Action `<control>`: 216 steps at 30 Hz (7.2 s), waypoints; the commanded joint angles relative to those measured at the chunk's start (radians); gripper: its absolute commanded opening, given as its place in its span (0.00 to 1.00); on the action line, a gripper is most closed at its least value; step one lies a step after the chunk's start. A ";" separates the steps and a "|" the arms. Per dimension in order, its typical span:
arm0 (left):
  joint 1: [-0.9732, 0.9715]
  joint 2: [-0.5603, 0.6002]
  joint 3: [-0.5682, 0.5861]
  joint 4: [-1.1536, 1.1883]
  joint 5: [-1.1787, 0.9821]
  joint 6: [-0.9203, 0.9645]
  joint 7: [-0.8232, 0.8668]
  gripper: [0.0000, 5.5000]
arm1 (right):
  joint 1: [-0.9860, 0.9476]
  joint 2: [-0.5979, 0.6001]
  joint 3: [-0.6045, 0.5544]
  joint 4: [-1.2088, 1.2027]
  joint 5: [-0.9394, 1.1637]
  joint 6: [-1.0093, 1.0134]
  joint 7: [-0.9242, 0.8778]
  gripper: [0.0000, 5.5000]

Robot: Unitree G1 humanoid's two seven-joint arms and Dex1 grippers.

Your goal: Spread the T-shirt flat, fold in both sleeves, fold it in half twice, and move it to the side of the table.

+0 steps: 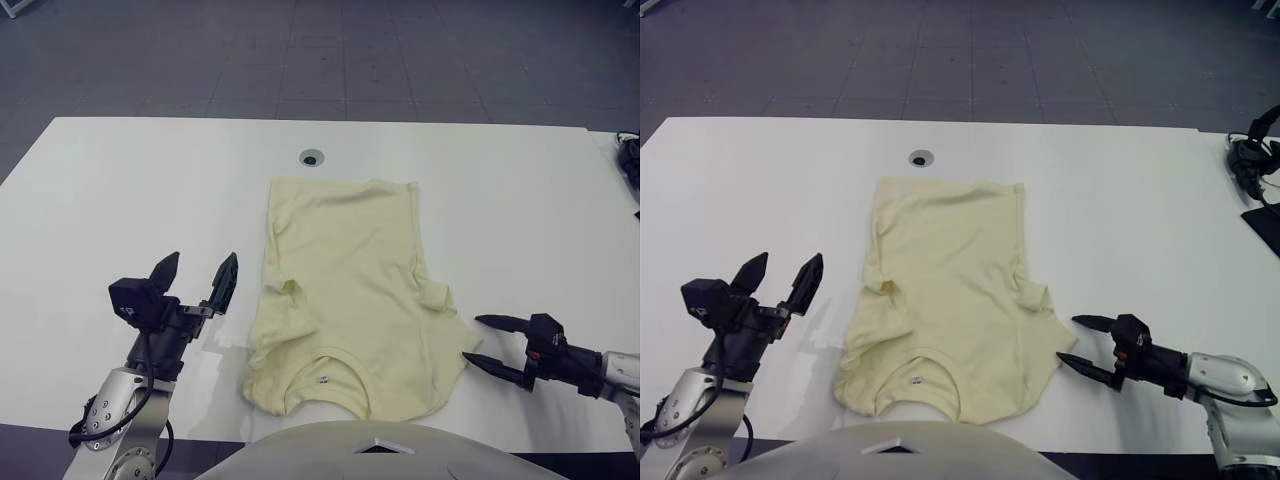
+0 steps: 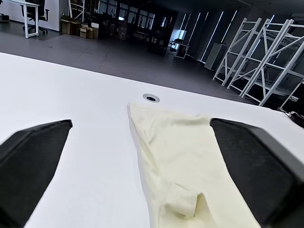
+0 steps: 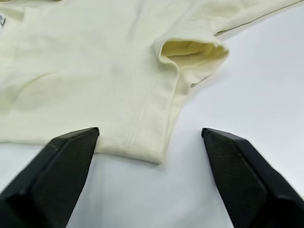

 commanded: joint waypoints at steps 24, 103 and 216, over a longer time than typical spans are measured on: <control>0.030 -0.044 -0.043 0.039 0.093 -0.004 -0.066 0.98 | -0.069 -0.014 0.039 0.091 -0.024 -0.068 0.027 0.01; 0.047 0.653 -0.158 0.426 1.504 -1.106 -0.130 0.98 | -0.043 -0.075 0.195 0.099 -0.612 -1.287 -0.268 0.98; -1.211 0.275 -0.273 1.267 0.723 -0.309 -0.400 0.18 | -1.093 0.216 0.251 0.845 -0.239 -0.149 -0.304 0.24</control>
